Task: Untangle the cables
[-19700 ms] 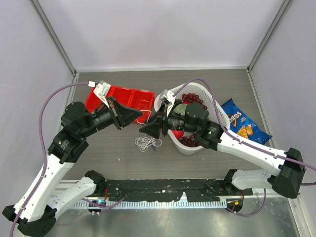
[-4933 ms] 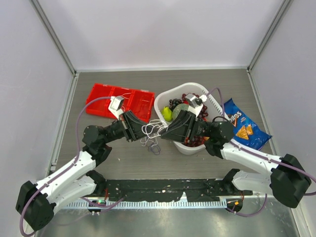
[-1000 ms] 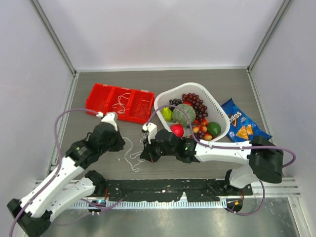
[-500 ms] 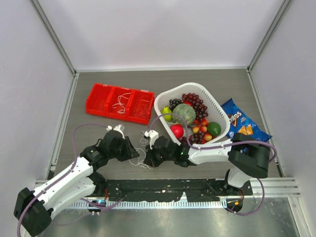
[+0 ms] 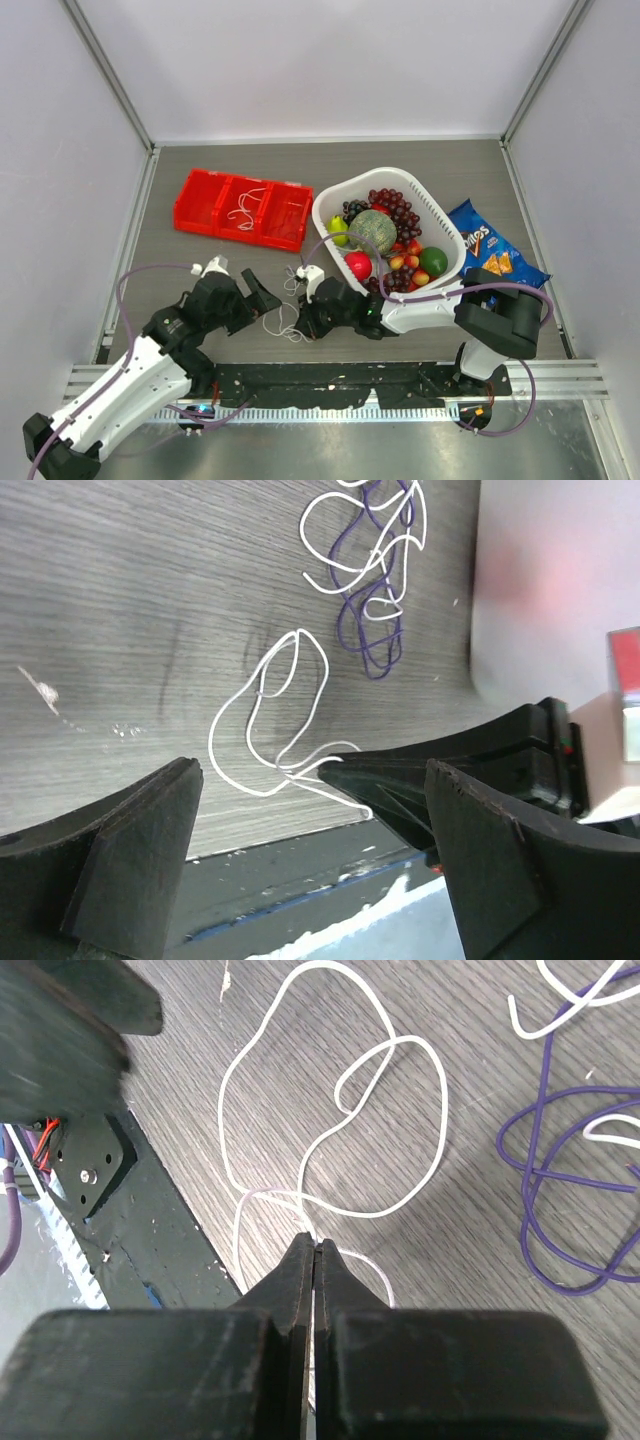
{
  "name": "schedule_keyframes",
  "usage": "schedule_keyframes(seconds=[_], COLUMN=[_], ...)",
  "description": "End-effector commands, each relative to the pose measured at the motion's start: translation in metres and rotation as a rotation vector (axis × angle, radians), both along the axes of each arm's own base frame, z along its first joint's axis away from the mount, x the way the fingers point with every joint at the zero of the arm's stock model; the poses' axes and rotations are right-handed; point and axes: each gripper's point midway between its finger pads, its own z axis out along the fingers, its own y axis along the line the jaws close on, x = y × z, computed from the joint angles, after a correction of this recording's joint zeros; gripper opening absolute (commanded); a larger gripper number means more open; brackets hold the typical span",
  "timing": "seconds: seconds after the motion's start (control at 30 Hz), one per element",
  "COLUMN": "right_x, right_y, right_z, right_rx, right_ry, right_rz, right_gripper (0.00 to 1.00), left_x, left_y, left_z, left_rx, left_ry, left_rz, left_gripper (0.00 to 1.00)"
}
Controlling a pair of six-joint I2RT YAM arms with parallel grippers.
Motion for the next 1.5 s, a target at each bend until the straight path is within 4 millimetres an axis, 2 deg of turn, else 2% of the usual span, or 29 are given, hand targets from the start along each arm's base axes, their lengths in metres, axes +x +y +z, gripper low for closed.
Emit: schedule_keyframes(seconds=[0.0, 0.17, 0.27, 0.37, 0.47, 0.53, 0.67, 0.83, 0.93, 1.03, 1.17, 1.23, 1.3, 1.33, 1.37, 1.4, 1.47], right_x=[0.007, 0.006, 0.006, 0.006, 0.007, 0.007, 0.007, 0.007, 0.007, 0.007, 0.008, 0.009, 0.014, 0.017, 0.024, 0.030, 0.036], right_y=[0.009, 0.009, 0.009, 0.009, 0.009, 0.010, 0.008, 0.008, 0.009, 0.009, 0.009, 0.007, 0.000, -0.005, -0.011, -0.020, -0.032], right_z=[0.018, 0.021, 0.023, 0.026, 0.026, 0.026, 0.025, 0.027, 0.025, 0.026, 0.030, 0.033, 0.038, 0.037, 0.049, 0.051, 0.073], right_rx=[0.069, 0.078, 0.082, 0.085, 0.086, 0.084, 0.083, 0.082, 0.078, 0.078, 0.080, 0.073, 0.052, 0.027, 0.036, 0.009, 0.030], right_ry=[-0.019, -0.021, -0.020, -0.024, -0.025, -0.027, -0.026, -0.034, -0.032, -0.033, -0.042, -0.050, -0.071, -0.086, -0.118, -0.142, -0.190], right_rz=[-0.019, -0.016, -0.019, -0.020, -0.021, -0.017, -0.020, -0.016, -0.016, -0.012, -0.011, -0.017, -0.041, -0.064, -0.100, -0.135, -0.180], right_gripper=[0.01, 0.00, 0.01, 0.01, 0.01, 0.01, 0.01, 0.01, 0.01, 0.01, 0.01, 0.01, 0.06, 0.13, 0.17, 0.29, 0.41], left_x=[-0.004, -0.012, -0.010, -0.010, -0.007, -0.008, -0.011, -0.009, -0.009, -0.009, -0.009, -0.008, -0.003, -0.001, 0.003, 0.006, 0.018], left_y=[0.006, -0.019, -0.026, -0.033, -0.046, -0.052, -0.055, -0.053, -0.052, -0.050, -0.042, -0.039, -0.034, -0.031, -0.027, -0.021, -0.012], left_z=[-0.002, -0.016, -0.023, -0.031, -0.036, -0.039, -0.045, -0.046, -0.046, -0.047, -0.053, -0.050, -0.046, -0.044, -0.039, -0.035, -0.016], left_rx=[-0.098, -0.290, -0.323, -0.343, -0.420, -0.446, -0.421, -0.434, -0.443, -0.439, -0.393, -0.386, -0.366, -0.343, -0.320, -0.283, -0.219], left_ry=[0.088, 0.224, 0.256, 0.291, 0.315, 0.347, 0.383, 0.382, 0.381, 0.375, 0.365, 0.342, 0.300, 0.276, 0.242, 0.210, 0.112], left_rz=[0.176, 0.229, 0.237, 0.230, 0.220, 0.209, 0.193, 0.223, 0.235, 0.242, 0.268, 0.271, 0.277, 0.282, 0.286, 0.283, 0.284], left_gripper=[0.97, 0.94, 0.91, 0.82, 0.62, 0.56, 0.55, 0.45, 0.36, 0.23, 0.01, 0.00, 0.00, 0.00, 0.00, 0.00, 0.00])
